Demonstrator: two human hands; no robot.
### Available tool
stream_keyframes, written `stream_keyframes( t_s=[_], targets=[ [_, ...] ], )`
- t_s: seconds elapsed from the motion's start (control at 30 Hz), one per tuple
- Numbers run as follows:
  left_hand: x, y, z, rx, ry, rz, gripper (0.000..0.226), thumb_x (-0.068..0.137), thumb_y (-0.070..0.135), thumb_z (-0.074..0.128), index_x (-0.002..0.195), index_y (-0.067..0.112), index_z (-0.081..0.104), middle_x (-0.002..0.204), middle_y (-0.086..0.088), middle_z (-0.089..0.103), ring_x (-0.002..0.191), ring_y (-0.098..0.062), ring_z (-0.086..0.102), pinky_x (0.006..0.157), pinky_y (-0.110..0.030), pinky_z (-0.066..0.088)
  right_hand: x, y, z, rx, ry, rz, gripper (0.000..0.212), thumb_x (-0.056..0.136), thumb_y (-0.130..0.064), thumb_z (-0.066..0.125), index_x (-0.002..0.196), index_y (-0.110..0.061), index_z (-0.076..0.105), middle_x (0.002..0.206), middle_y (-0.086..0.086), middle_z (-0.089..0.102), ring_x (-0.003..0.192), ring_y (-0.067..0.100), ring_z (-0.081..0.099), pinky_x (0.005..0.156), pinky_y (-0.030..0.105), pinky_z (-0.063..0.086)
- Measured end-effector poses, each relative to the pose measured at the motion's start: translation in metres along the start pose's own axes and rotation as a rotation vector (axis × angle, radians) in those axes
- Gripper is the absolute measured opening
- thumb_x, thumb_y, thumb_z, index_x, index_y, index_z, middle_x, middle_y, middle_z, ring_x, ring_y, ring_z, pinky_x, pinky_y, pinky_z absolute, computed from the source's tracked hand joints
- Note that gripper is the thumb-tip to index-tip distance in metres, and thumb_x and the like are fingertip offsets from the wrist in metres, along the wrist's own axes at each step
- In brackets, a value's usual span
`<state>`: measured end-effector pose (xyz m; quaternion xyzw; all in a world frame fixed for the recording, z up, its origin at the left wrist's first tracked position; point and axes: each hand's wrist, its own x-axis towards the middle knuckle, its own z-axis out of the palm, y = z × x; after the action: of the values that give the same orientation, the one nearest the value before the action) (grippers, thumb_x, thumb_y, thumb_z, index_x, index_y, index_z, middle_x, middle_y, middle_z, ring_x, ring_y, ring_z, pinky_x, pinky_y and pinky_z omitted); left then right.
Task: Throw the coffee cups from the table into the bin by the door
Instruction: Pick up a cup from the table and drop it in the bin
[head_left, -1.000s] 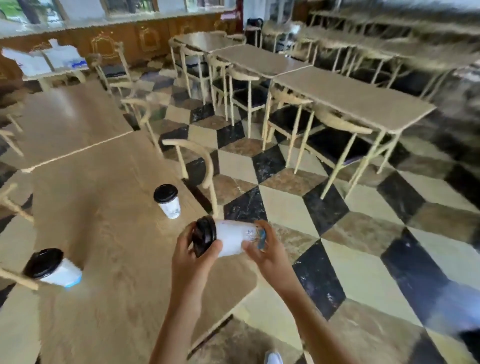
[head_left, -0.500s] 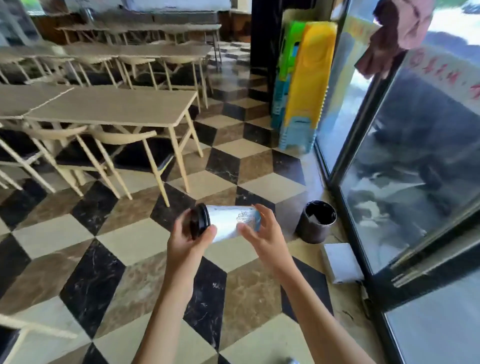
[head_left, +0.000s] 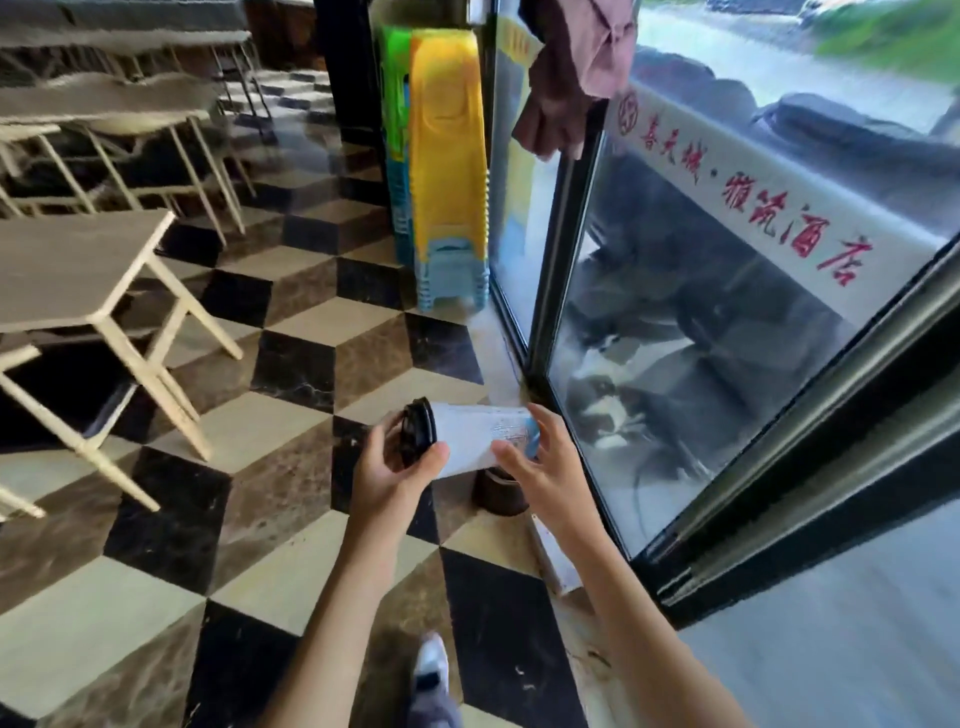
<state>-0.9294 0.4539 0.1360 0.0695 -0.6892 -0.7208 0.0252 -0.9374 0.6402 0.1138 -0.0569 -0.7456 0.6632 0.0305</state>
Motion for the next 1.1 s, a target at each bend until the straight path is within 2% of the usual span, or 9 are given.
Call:
stream_keyframes(
  t_s=[0.07,0.17,0.3,0.37,0.5,0.7,0.9,1.0,1.1],
  targets=[
    [0.043,-0.011,0.018,0.024,-0.039,-0.013,0.057,0.082,0.022,0.080,0.133,0.027,0.057,0.128,0.005,0.068,0.116,-0.009,0.064,0.095,-0.028,0.052,0.039,0.008,-0.007,-0.024,0.037,0.009,0.068,0.074,-0.054,0.074,0.132,-0.037,0.043,0.120,-0.021,0.057,0.107,0.003,0.064,0.088,0.028,0.055],
    [0.116,-0.030,0.042,0.047,-0.079,-0.015,0.052,0.084,0.020,0.079,0.130,0.028,0.058,0.121,0.010,0.069,0.104,0.007,0.065,0.080,-0.012,0.052,0.104,0.021,-0.012,-0.062,0.099,0.028,0.077,0.073,-0.052,0.073,0.138,-0.024,0.042,0.120,-0.013,0.058,0.104,0.004,0.065,0.085,0.027,0.056],
    [0.206,-0.048,0.072,0.071,-0.145,-0.079,0.046,0.084,0.019,0.079,0.122,0.035,0.057,0.112,0.017,0.068,0.093,0.019,0.062,0.071,-0.002,0.046,0.188,0.043,-0.015,-0.103,0.162,0.116,0.072,0.081,-0.039,0.073,0.141,-0.016,0.040,0.120,-0.002,0.060,0.099,0.006,0.066,0.078,0.027,0.058],
    [0.245,-0.054,0.085,0.073,-0.168,-0.121,0.043,0.083,0.019,0.080,0.115,0.038,0.059,0.105,0.018,0.072,0.096,0.016,0.063,0.071,-0.002,0.046,0.225,0.052,-0.017,-0.126,0.187,0.162,0.070,0.083,-0.032,0.074,0.142,-0.016,0.039,0.117,-0.005,0.060,0.097,0.003,0.066,0.078,0.024,0.058],
    [0.312,-0.072,0.109,0.060,-0.221,-0.222,0.042,0.082,0.020,0.080,0.112,0.042,0.061,0.108,0.026,0.072,0.103,0.007,0.066,0.076,-0.008,0.050,0.288,0.075,-0.024,-0.157,0.218,0.242,0.066,0.084,-0.025,0.074,0.140,-0.014,0.041,0.103,-0.023,0.054,0.085,-0.025,0.056,0.063,0.002,0.045],
    [0.388,-0.139,0.148,0.101,-0.235,-0.303,0.042,0.084,0.012,0.077,0.114,0.036,0.061,0.114,0.015,0.070,0.102,0.008,0.066,0.079,-0.011,0.053,0.362,0.136,-0.040,-0.246,0.186,0.358,0.068,0.084,-0.033,0.072,0.141,-0.017,0.040,0.105,-0.030,0.048,0.087,-0.030,0.051,0.065,-0.003,0.040],
    [0.423,-0.264,0.175,0.187,-0.204,-0.450,0.045,0.080,0.028,0.078,0.121,0.036,0.061,0.112,0.017,0.072,0.105,0.008,0.064,0.080,-0.010,0.050,0.408,0.256,-0.050,-0.287,0.112,0.533,0.064,0.084,-0.038,0.069,0.138,-0.024,0.039,0.117,-0.010,0.058,0.101,0.003,0.060,0.081,0.020,0.049],
    [0.426,-0.332,0.179,0.234,-0.147,-0.542,0.053,0.078,0.034,0.076,0.127,0.030,0.057,0.120,0.015,0.065,0.107,0.005,0.063,0.091,-0.024,0.052,0.419,0.326,-0.044,-0.295,0.055,0.628,0.063,0.086,-0.036,0.068,0.139,-0.018,0.040,0.124,0.001,0.061,0.111,0.020,0.062,0.093,0.040,0.052],
    [0.427,-0.405,0.177,0.263,-0.090,-0.627,0.047,0.084,0.021,0.076,0.127,0.025,0.058,0.117,0.011,0.066,0.101,0.006,0.065,0.095,-0.034,0.055,0.422,0.404,-0.032,-0.299,0.000,0.703,0.065,0.086,-0.033,0.068,0.142,-0.015,0.039,0.124,0.004,0.060,0.109,0.020,0.061,0.089,0.032,0.051]
  ],
)
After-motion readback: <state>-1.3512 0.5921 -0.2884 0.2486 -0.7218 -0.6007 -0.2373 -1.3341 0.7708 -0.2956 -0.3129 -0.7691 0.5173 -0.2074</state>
